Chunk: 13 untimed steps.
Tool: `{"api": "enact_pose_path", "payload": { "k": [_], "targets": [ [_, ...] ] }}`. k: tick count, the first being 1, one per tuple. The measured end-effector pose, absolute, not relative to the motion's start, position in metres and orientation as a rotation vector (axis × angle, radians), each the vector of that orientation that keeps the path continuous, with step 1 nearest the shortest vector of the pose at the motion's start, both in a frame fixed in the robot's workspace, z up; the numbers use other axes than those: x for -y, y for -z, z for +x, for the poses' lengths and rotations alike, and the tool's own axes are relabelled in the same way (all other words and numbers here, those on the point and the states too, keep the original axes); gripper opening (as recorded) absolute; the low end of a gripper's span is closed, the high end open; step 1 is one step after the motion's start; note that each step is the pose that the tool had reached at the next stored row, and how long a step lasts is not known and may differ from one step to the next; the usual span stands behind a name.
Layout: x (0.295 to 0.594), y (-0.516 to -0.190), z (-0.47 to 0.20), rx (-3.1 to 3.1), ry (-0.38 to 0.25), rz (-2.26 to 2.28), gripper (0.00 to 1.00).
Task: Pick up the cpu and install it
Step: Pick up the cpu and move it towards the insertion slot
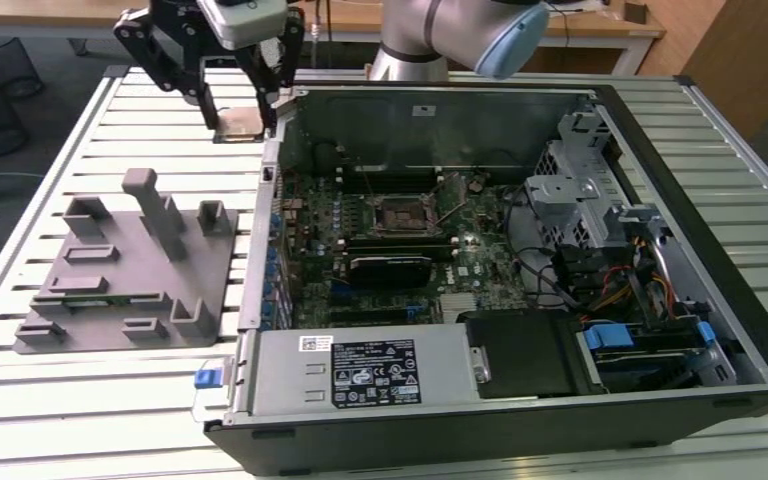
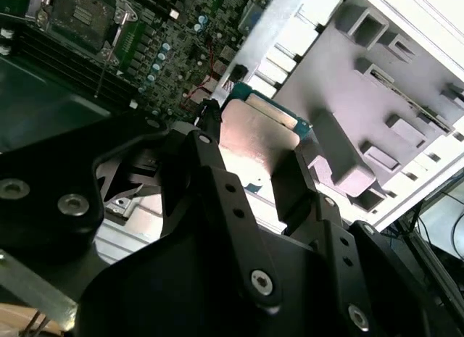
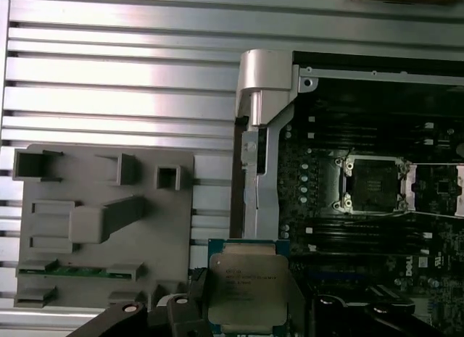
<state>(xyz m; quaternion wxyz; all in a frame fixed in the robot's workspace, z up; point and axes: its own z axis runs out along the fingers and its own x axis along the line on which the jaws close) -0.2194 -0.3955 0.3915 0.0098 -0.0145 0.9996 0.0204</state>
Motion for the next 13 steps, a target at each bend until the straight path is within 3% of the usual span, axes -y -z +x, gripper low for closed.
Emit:
{"api": "enact_pose_path", "payload": {
  "k": [13],
  "targets": [
    [0.395, -0.391, -0.169, -3.121, -0.064, -0.045, 0.53]
  ]
}}
